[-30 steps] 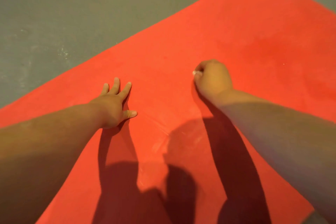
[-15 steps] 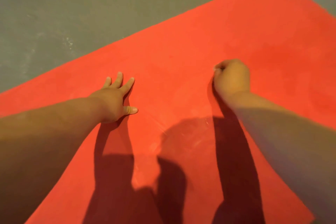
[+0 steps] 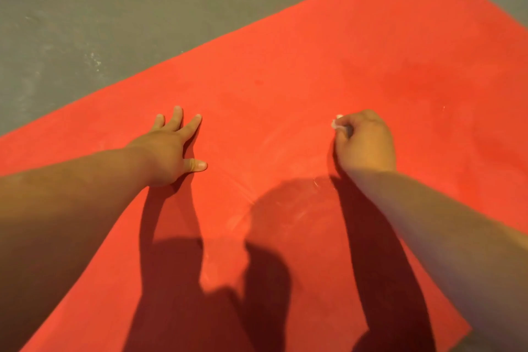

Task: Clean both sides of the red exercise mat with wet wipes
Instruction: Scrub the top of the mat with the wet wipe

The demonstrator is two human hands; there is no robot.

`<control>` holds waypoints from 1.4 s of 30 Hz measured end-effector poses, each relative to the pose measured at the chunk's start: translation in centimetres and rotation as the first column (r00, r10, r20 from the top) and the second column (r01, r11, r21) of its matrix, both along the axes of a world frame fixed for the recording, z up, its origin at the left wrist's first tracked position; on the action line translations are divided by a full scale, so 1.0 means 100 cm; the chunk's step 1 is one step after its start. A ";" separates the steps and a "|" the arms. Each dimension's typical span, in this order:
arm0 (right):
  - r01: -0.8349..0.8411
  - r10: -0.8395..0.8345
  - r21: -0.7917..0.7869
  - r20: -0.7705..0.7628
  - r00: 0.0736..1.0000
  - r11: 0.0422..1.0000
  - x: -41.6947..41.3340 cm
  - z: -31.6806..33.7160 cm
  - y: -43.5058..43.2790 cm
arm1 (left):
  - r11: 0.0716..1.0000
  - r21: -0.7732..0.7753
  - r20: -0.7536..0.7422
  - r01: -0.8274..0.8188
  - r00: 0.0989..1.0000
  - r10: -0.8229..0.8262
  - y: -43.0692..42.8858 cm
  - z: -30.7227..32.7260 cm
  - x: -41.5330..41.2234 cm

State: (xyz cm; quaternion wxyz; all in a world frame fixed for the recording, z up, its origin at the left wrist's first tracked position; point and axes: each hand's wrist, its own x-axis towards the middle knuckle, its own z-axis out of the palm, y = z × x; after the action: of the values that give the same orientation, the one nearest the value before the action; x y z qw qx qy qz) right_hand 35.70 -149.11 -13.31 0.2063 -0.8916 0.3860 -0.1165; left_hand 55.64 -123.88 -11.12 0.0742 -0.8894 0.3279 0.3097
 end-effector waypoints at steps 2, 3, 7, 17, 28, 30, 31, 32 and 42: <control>-0.122 0.121 0.010 0.051 0.991 0.992 -0.003 -0.001 0.039 | 1.000 -0.009 0.013 -0.002 1.000 0.002 0.000 0.002 -0.002; -0.233 0.232 -0.002 0.086 0.969 0.972 -0.007 -0.003 0.063 | 1.000 -0.004 0.022 -0.008 1.000 0.008 -0.002 0.003 -0.003; -0.596 0.591 0.068 0.081 0.802 0.800 -0.027 -0.002 0.119 | 0.997 0.061 0.078 0.042 0.996 -0.047 -0.021 0.019 -0.029; -0.022 0.021 -0.035 -0.034 0.999 0.999 -0.052 0.008 0.028 | 0.982 0.132 -0.125 0.135 0.985 -0.119 -0.036 0.014 -0.112; -0.297 0.295 0.008 -0.131 0.946 0.955 -0.043 0.009 0.050 | 0.972 0.156 -0.090 0.174 0.983 -0.161 -0.038 0.013 -0.113; -0.298 0.301 0.044 -0.162 0.940 0.954 -0.046 0.009 0.066 | 0.973 0.163 -0.087 0.165 0.985 -0.152 -0.039 0.015 -0.114; -0.320 0.324 0.047 -0.153 0.934 0.946 -0.050 0.009 0.071 | 0.973 0.166 -0.087 0.160 0.985 -0.147 -0.039 0.016 -0.114; -0.371 0.373 0.039 -0.122 0.920 0.928 -0.056 0.010 0.076 | 0.973 0.167 -0.088 0.157 0.986 -0.143 -0.039 0.017 -0.115; 0.118 -0.122 -0.035 -0.189 0.974 0.992 -0.092 0.010 -0.029 | 0.974 0.166 -0.088 0.155 0.986 -0.142 -0.039 0.014 -0.112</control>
State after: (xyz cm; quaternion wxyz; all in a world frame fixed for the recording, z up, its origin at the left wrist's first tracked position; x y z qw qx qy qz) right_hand 26.45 -152.01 -12.33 0.1505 -0.8760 0.4559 -0.0472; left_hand 44.43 -127.78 -9.75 0.1611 -0.8404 0.3679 0.3639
